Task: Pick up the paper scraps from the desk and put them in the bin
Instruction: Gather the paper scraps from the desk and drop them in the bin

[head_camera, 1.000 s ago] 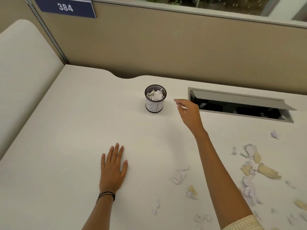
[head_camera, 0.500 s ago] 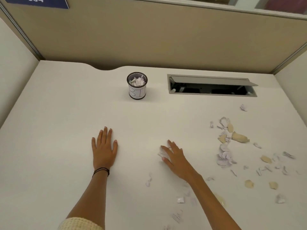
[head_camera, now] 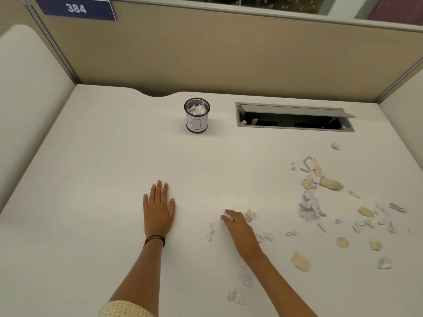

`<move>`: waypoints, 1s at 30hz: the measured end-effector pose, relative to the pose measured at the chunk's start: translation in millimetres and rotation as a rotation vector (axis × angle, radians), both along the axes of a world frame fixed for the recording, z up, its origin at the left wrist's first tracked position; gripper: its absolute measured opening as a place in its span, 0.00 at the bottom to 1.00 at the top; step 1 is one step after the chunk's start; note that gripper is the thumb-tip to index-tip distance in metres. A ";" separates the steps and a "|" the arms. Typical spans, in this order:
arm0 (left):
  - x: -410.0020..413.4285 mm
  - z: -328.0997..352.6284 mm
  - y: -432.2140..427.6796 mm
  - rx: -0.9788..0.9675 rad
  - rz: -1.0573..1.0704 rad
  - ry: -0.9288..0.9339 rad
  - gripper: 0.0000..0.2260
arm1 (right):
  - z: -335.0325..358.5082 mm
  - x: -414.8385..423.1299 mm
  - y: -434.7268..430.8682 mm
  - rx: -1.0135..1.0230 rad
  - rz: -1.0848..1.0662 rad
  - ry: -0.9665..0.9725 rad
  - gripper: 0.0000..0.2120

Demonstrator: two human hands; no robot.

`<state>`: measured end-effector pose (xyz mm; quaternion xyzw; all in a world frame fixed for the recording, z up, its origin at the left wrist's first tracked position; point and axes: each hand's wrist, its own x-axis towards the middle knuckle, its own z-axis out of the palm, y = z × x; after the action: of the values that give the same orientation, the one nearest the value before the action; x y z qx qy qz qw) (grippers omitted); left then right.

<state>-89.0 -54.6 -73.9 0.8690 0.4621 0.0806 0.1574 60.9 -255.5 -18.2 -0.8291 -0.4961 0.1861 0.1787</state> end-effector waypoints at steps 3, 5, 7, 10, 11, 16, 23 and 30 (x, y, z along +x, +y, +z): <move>-3.1 0.6 -9.9 0.004 0.010 0.013 0.26 | -3.2 5.3 1.9 0.026 0.020 0.007 0.09; -3.3 2.0 -11.5 0.009 0.010 0.012 0.26 | -4.2 10.5 6.9 0.055 -0.002 0.045 0.06; -2.1 3.6 -10.1 0.012 0.011 0.015 0.26 | -1.8 15.2 11.1 0.011 0.007 0.041 0.04; -0.4 3.2 -8.5 0.024 -0.006 0.038 0.26 | -6.7 22.8 19.7 0.020 -0.096 0.154 0.10; -0.5 2.4 -7.7 0.029 -0.020 0.043 0.26 | -8.7 25.9 23.8 0.027 -0.105 0.128 0.11; -0.1 -0.1 -5.6 0.037 -0.041 0.034 0.26 | 2.8 46.6 54.2 0.172 -0.317 0.292 0.07; 1.4 0.5 -5.0 0.017 -0.023 0.042 0.25 | 45.0 88.8 154.8 0.445 -0.566 0.633 0.07; 2.1 4.7 -4.9 0.004 -0.020 0.025 0.25 | 77.1 139.7 266.4 0.528 -0.558 0.713 0.08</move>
<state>-86.9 -59.5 -69.2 0.8747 0.4554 0.0691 0.1506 200.6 10.9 58.9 -0.7416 -0.1950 0.2707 0.5820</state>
